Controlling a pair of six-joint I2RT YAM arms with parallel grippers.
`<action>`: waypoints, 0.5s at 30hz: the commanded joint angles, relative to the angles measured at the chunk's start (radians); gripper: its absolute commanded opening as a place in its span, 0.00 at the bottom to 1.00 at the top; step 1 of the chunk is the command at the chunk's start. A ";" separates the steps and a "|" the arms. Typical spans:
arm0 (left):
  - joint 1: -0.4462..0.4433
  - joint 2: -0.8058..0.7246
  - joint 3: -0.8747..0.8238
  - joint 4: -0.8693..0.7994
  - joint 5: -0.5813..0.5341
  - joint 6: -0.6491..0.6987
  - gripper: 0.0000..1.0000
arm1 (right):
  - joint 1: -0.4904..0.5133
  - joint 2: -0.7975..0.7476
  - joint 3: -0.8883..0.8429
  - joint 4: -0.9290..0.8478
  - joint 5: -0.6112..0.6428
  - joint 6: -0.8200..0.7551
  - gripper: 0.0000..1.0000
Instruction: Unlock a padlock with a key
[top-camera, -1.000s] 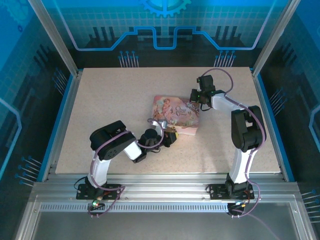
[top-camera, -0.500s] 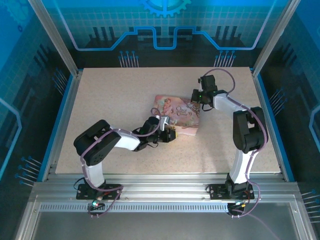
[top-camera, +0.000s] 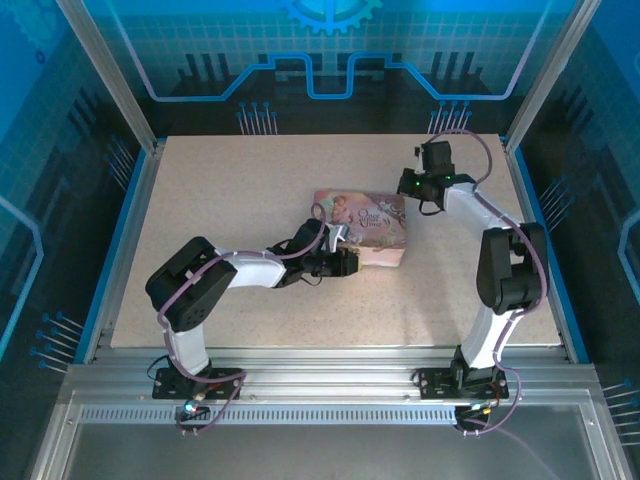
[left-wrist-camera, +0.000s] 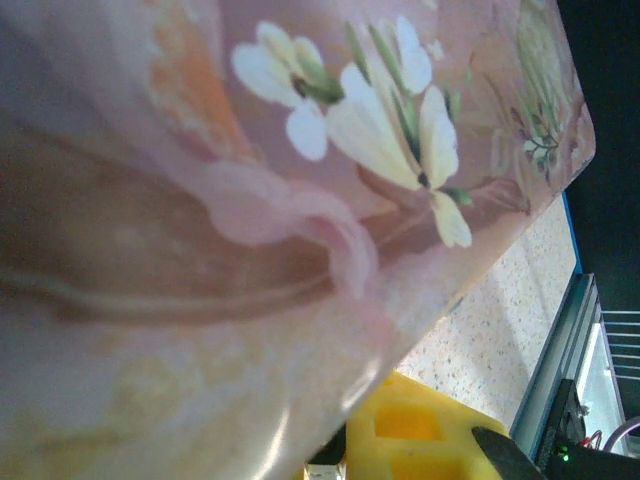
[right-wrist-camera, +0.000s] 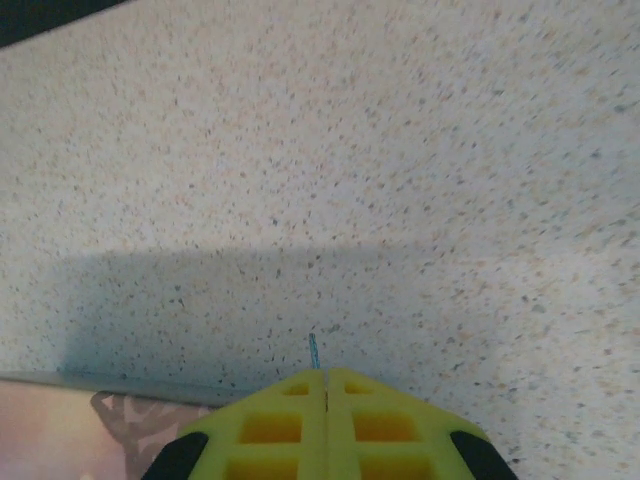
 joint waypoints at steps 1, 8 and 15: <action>0.011 0.011 0.034 0.028 0.002 -0.034 0.02 | -0.025 -0.083 -0.018 0.008 -0.042 0.020 0.00; 0.012 0.073 0.080 0.054 0.005 -0.118 0.02 | -0.029 -0.231 -0.147 0.061 -0.167 0.054 0.00; 0.012 0.098 0.137 0.019 0.007 -0.172 0.02 | -0.002 -0.414 -0.348 0.124 -0.287 0.070 0.00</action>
